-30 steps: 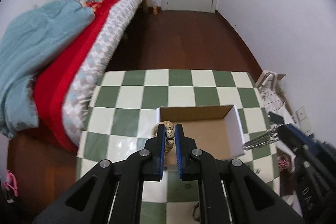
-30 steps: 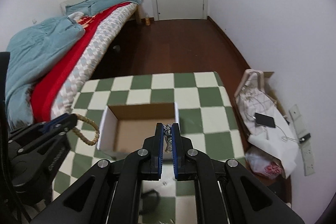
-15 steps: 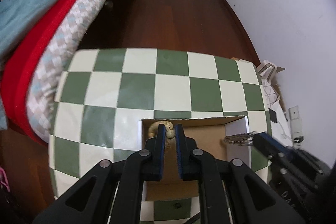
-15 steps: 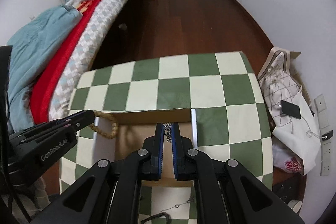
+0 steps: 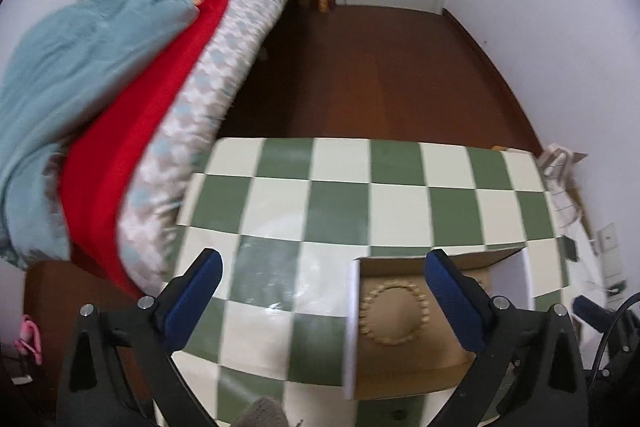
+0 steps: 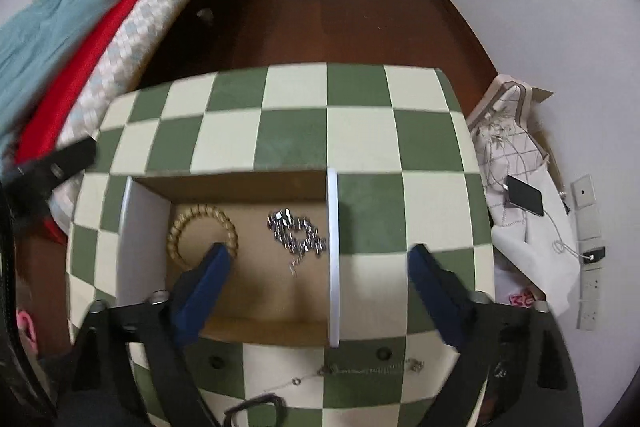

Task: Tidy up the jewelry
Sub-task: 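Carry both bracelets into the white cardboard box and open both tools, then lift both tools up and away from the box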

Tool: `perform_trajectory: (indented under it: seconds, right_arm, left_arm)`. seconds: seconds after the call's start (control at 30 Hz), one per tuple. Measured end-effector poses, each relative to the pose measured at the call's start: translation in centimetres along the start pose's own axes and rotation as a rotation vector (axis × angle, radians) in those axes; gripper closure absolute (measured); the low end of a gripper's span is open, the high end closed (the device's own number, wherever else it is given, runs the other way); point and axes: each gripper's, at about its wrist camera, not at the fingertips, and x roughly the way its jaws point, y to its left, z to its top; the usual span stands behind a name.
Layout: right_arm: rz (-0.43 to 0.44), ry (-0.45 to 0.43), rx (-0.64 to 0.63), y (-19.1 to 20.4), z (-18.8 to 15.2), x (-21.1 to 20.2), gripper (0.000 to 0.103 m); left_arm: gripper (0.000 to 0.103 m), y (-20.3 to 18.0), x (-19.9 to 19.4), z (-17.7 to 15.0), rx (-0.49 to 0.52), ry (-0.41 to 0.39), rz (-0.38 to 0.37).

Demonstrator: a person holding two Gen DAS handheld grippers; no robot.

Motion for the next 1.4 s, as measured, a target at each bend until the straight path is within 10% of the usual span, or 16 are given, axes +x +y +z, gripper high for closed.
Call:
perform_trajectory:
  seconds: [1.17, 1.4]
  right_arm:
    - [-0.075, -0.327, 0.043, 1.8, -10.6, -16.8, 0.002]
    - [-0.041, -0.168, 0.075, 0.8, -15.7, -13.9, 0.002]
  left_arm:
    - [0.0, 3.3, -14.7, -10.9, 0.005, -0.213, 0.053]
    - [0.0, 3.1, -12.8, -16.4, 0.091, -0.153, 0.168]
